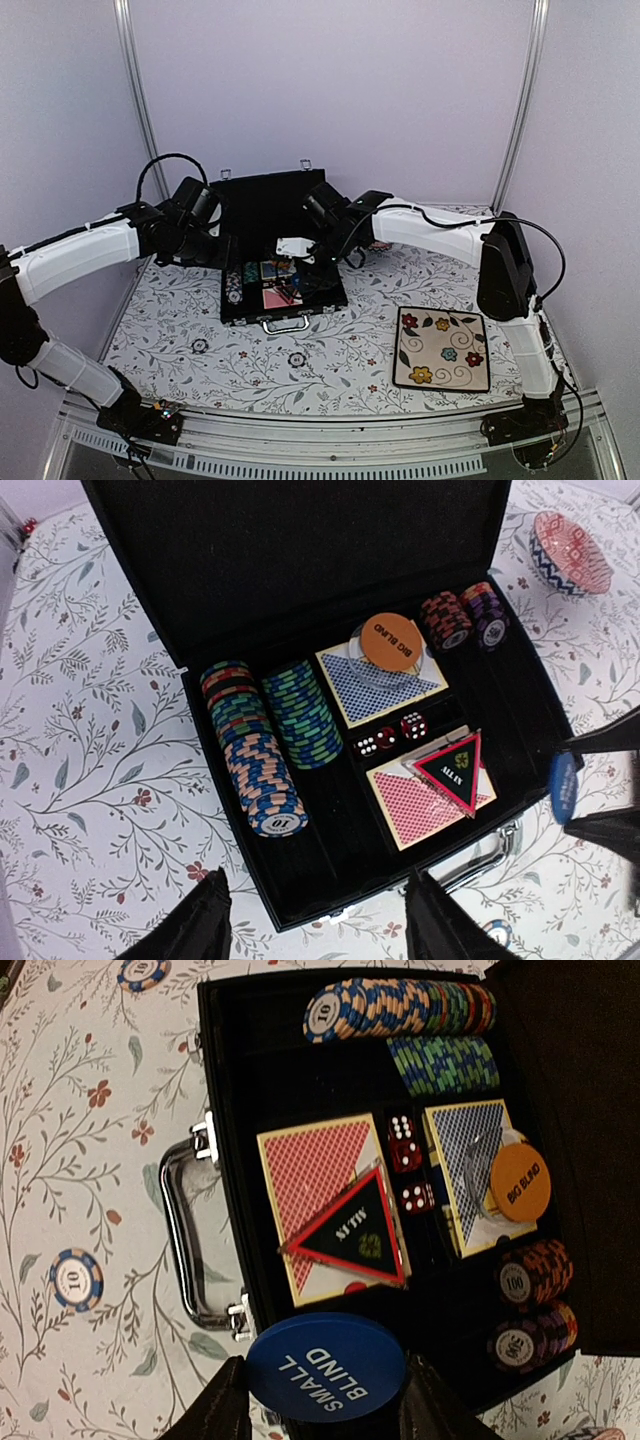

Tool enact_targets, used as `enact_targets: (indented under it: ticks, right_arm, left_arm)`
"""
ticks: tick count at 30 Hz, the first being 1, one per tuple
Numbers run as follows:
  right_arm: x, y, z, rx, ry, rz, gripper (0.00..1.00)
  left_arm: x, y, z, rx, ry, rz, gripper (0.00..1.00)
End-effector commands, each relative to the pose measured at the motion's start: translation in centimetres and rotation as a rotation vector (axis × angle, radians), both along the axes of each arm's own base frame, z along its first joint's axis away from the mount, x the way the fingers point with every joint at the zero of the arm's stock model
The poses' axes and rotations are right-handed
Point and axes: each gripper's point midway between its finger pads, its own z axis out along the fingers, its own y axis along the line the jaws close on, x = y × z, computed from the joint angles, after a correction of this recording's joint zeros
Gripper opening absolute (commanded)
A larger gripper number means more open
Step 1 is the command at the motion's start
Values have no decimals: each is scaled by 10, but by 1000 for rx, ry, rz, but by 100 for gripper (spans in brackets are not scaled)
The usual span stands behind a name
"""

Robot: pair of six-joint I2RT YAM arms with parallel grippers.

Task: Pack up texas hold em set

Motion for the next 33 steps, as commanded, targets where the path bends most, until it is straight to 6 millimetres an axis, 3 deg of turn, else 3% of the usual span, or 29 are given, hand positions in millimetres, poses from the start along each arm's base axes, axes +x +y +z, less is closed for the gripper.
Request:
enact_targets:
  ticks: [1,2,4,6,16,25,33]
  right_arm:
    - [-3,47,6,120,-17,21,48]
    - [-4,53,9,135,-31,29,48]
    - [-4,60,-13,113,-38,38,49]
    - [-1,65,-22,101,-68,35,49]
    - [19,65,-52,57,-126,-31,50]
    - [27,64,-57,44,-154,-65,51]
    - [29,62,-54,44,-156,-85,63]
  left_arm:
    - [-3,13,0,2,1,38,60]
    - [-4,14,0,1,1,39,60]
    - [-5,15,0,-1,4,40,60]
    - [-6,15,0,-2,5,43,60]
    - [-10,20,5,-9,-12,50,60]
    - [-9,17,1,-18,-1,43,60]
    - [-10,17,-3,-14,8,40,60]
